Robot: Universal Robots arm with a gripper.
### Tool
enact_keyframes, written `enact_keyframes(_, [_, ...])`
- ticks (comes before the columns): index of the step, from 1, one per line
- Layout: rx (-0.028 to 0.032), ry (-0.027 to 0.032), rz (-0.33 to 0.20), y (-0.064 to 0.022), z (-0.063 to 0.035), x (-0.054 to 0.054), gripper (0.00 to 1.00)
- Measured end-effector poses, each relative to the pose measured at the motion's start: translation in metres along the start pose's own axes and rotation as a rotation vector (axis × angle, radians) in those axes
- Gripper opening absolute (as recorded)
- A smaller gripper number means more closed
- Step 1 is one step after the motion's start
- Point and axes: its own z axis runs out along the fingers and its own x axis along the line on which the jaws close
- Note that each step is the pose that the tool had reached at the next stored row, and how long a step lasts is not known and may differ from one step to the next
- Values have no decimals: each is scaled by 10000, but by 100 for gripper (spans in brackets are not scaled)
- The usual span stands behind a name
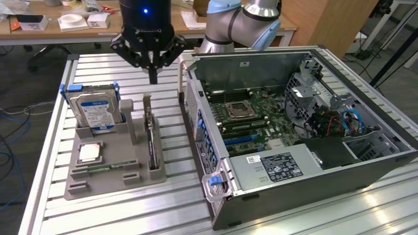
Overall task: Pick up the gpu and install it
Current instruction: 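Reach for the gpu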
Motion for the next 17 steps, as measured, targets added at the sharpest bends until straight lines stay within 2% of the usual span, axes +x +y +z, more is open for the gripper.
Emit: enact_keyframes(17, [2,23,-1,-61,15,60,11])
